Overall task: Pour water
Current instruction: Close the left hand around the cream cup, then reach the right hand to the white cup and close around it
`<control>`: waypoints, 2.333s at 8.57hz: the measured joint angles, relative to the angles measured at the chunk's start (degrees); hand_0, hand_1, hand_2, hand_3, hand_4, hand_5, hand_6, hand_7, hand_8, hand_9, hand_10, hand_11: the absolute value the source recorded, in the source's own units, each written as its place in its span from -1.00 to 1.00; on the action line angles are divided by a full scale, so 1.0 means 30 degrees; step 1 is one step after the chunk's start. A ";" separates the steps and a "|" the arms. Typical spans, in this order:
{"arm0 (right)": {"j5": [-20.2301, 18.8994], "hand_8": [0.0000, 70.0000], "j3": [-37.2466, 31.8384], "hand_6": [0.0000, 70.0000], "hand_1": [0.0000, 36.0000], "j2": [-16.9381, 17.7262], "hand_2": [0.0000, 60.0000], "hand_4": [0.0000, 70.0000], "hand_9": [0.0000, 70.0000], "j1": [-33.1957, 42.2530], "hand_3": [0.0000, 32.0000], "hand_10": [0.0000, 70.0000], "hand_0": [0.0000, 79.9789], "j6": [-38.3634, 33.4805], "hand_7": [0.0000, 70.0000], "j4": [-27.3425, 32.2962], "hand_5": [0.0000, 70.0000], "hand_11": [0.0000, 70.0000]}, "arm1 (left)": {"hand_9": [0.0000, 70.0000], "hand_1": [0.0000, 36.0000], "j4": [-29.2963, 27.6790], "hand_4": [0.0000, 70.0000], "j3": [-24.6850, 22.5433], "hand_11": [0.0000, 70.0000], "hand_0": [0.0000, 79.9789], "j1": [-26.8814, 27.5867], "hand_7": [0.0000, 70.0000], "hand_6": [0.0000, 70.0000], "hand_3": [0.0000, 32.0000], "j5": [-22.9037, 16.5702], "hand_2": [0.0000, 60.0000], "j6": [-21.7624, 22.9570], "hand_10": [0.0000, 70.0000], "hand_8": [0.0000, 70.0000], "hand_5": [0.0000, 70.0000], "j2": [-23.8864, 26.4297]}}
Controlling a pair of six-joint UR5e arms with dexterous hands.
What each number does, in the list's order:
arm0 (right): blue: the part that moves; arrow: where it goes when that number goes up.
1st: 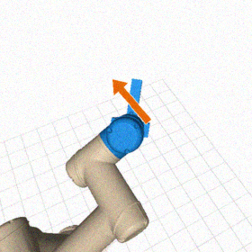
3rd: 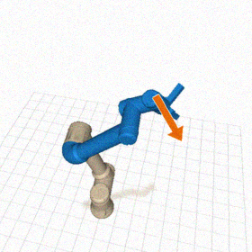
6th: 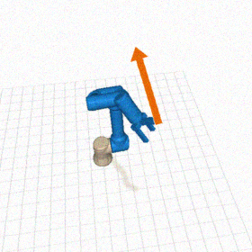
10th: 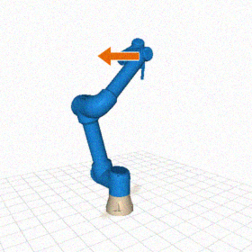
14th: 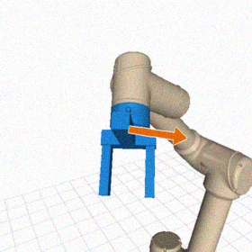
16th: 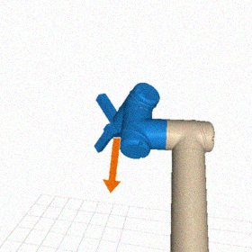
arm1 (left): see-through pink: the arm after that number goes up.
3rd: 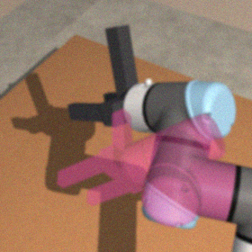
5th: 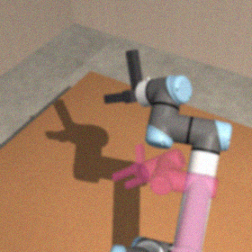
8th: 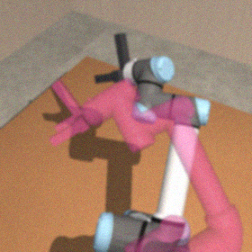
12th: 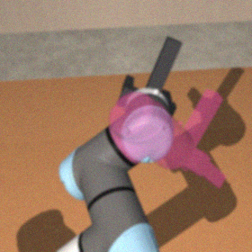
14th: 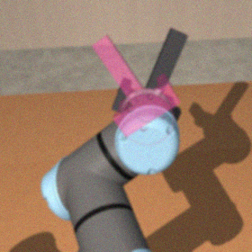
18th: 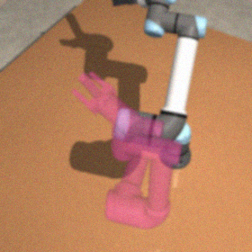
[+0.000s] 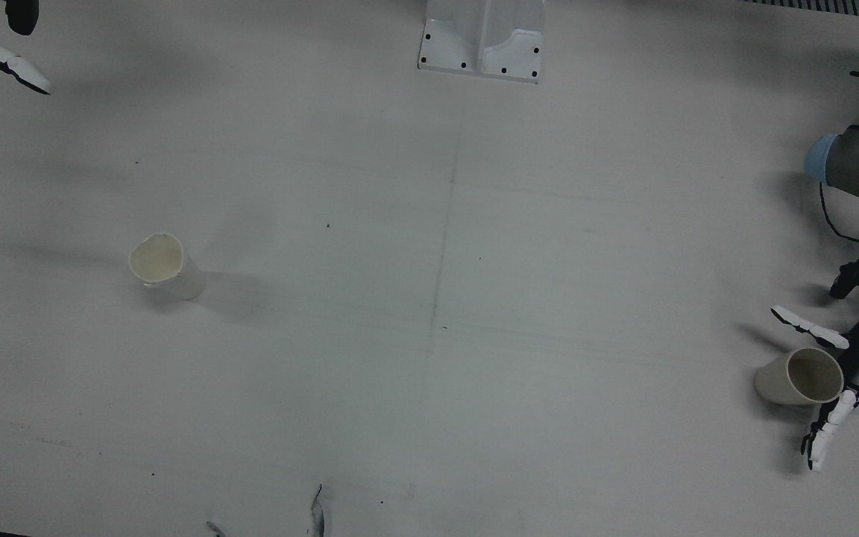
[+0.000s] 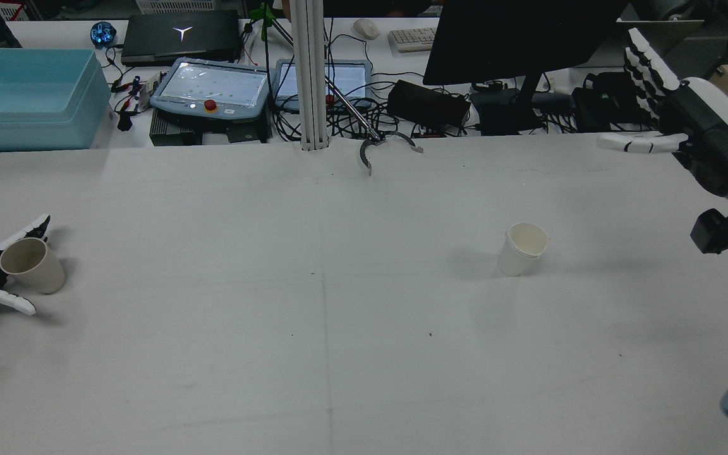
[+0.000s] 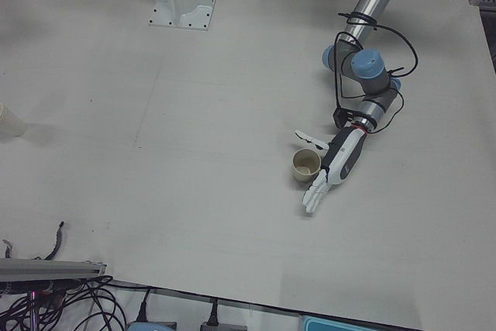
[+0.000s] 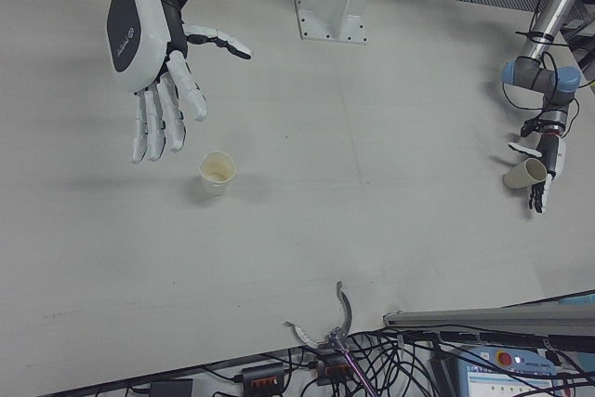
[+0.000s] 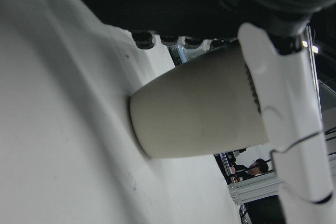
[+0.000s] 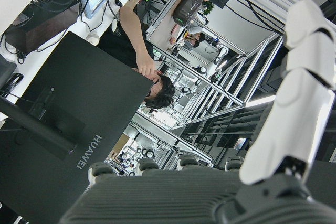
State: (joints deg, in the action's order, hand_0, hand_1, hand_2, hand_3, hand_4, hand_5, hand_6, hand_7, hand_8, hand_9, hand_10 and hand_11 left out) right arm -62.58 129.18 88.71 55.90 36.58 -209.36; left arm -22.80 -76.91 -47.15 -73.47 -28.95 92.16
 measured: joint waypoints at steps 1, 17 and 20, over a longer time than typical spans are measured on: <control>-0.0001 -1.00 -0.0010 -0.89 -0.09 -0.0015 -0.42 -1.00 -1.00 -0.0030 0.26 -1.00 0.16 0.0025 -0.98 0.0001 -0.87 -1.00 | -1.00 0.11 0.0029 -0.75 0.0012 -0.78 0.65 0.0007 -1.00 -0.97 -1.00 -0.0002 -1.00 0.0013 -0.91 -1.00 -1.00 0.0023; 0.0117 -0.96 -0.0794 -0.85 -0.03 -0.0356 -0.25 -1.00 -0.99 -0.0349 0.29 -1.00 0.17 -0.0016 -0.92 0.0080 -0.86 -1.00 | -0.98 1.00 0.4779 1.00 -0.5846 -0.47 1.00 -0.0407 -0.69 -0.59 -1.00 -0.3703 1.00 0.6461 -0.70 -0.91 1.00 -0.1958; 0.0193 -0.93 -0.3486 -0.96 0.20 -0.0780 -0.24 -1.00 -0.96 -0.1070 -0.35 -1.00 0.23 -0.0153 -1.00 0.3182 -0.82 -1.00 | -0.98 1.00 0.4887 1.00 -0.6755 -0.46 1.00 -0.0579 -0.68 -0.58 -1.00 -0.5413 1.00 0.7177 -0.70 -0.91 1.00 -0.1224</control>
State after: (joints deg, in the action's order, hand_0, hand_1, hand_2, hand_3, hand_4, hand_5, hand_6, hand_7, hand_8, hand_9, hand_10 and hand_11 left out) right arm -62.00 118.72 86.37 52.69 36.12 -199.81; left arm -8.14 -97.17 -48.89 -89.71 -7.42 88.49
